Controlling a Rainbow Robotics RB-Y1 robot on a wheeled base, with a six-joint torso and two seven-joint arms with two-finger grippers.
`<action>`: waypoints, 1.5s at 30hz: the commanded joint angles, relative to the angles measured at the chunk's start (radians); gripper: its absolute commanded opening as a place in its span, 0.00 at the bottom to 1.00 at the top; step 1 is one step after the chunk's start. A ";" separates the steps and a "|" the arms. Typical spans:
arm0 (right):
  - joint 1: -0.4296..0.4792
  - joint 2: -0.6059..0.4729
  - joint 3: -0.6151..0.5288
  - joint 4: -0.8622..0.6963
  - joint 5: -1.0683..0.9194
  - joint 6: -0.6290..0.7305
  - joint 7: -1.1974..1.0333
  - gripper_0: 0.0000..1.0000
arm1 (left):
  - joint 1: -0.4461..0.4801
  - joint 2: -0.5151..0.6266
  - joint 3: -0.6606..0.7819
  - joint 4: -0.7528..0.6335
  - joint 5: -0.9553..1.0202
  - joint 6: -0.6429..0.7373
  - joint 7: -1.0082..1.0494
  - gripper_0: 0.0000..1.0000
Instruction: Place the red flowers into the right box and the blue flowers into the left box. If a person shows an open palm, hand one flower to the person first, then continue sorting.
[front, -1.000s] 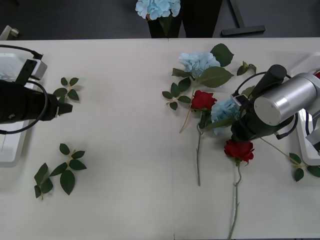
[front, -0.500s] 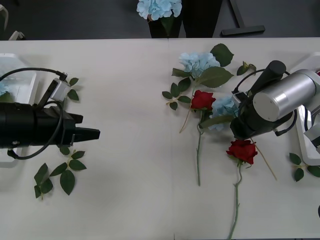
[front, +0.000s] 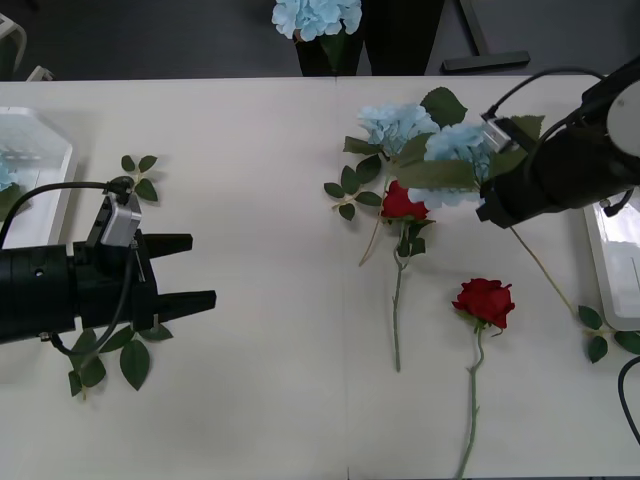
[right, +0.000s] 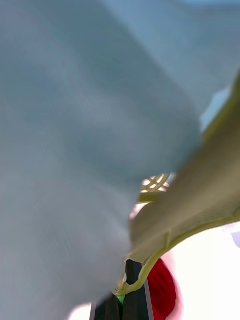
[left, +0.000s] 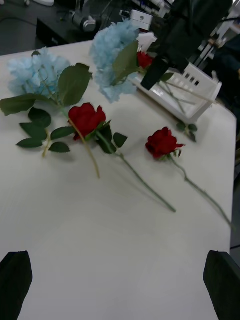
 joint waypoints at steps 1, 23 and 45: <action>-0.046 0.013 -0.012 -0.053 -0.185 -0.136 0.094 0.00 | 0.018 0.000 -0.104 -0.043 0.107 -0.076 -0.185 1.00; -0.149 0.173 0.296 -0.076 -0.854 -0.773 0.439 0.00 | 0.009 0.077 -0.213 -0.040 0.337 -0.191 -0.194 1.00; -0.150 0.182 0.315 -0.077 -0.881 -0.783 0.443 0.00 | -0.259 -0.135 -0.425 0.149 0.371 -0.400 -0.191 1.00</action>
